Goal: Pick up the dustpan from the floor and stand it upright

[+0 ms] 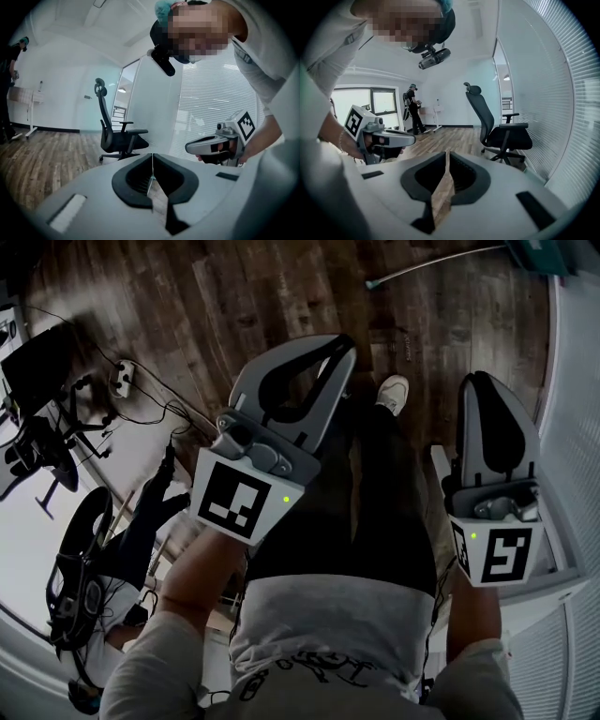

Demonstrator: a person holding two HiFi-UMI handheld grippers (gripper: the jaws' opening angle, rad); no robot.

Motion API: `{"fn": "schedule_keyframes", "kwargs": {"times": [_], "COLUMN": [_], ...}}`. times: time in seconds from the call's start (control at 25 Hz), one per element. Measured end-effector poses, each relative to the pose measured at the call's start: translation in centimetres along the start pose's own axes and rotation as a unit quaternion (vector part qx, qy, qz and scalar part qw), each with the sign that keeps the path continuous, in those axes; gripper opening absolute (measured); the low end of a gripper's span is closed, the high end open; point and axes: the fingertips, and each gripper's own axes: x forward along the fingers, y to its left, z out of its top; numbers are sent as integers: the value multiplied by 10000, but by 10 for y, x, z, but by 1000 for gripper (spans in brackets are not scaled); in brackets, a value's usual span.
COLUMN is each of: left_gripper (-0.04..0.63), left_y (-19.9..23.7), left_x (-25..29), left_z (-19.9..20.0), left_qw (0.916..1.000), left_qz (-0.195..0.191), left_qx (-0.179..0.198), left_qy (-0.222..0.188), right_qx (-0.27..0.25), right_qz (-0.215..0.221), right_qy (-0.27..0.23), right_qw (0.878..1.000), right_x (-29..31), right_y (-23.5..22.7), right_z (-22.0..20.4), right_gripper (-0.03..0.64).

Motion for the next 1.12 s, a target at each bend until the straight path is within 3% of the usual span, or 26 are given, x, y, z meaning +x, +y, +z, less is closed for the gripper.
{"fn": "schedule_keyframes", "kwargs": {"times": [0.4,1.12], "left_gripper": [5,5], "left_y": [38,118], "left_x": [29,152], "left_z": [-107,-278], "left_qw": [9997,9949], "left_qz": [-219,-848], "left_qx": [121,539], "left_qy": [78,95], "right_qx": [-199,-587], "right_qz": [358,974], "right_qy": [-110,-8], "right_qw": [9991,9935], "right_x": [63,208], "right_y": [2,-45], "right_z": [-97,-275], "right_gripper": [24,25]}}
